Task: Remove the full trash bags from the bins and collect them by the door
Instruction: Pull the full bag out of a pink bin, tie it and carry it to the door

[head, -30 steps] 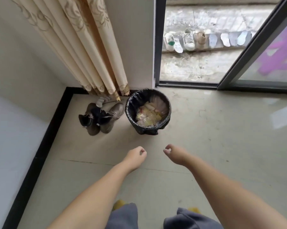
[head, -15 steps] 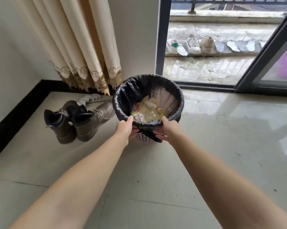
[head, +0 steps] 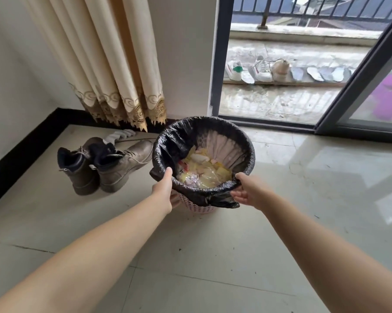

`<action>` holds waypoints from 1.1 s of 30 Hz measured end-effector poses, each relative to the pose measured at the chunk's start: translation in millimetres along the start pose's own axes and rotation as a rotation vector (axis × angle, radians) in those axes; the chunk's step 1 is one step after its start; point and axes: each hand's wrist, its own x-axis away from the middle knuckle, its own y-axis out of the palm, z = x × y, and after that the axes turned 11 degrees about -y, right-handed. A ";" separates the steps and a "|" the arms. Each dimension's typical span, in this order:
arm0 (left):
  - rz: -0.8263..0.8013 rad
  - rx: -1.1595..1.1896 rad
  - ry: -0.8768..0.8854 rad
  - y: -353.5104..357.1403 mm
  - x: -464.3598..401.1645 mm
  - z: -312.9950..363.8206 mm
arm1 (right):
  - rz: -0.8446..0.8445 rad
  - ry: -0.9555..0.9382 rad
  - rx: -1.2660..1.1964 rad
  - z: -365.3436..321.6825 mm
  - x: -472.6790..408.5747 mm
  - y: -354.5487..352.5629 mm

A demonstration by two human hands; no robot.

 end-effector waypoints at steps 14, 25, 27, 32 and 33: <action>-0.207 0.254 -0.113 5.5 13.8 -22.9 | -0.180 0.251 -0.291 50.4 13.4 19.7; -0.127 0.399 -0.088 -3.3 30.5 2.2 | 0.283 0.070 -0.793 20.1 14.6 17.3; -0.108 0.456 -0.069 -12.3 23.2 18.1 | 0.359 0.020 -0.752 14.7 16.7 2.1; -0.166 0.621 -0.020 -23.2 23.9 54.2 | 0.465 -0.150 -0.756 -13.2 22.7 -31.7; -0.195 0.657 0.001 -22.6 26.7 58.2 | 0.475 -0.212 -0.765 -21.3 23.9 -35.7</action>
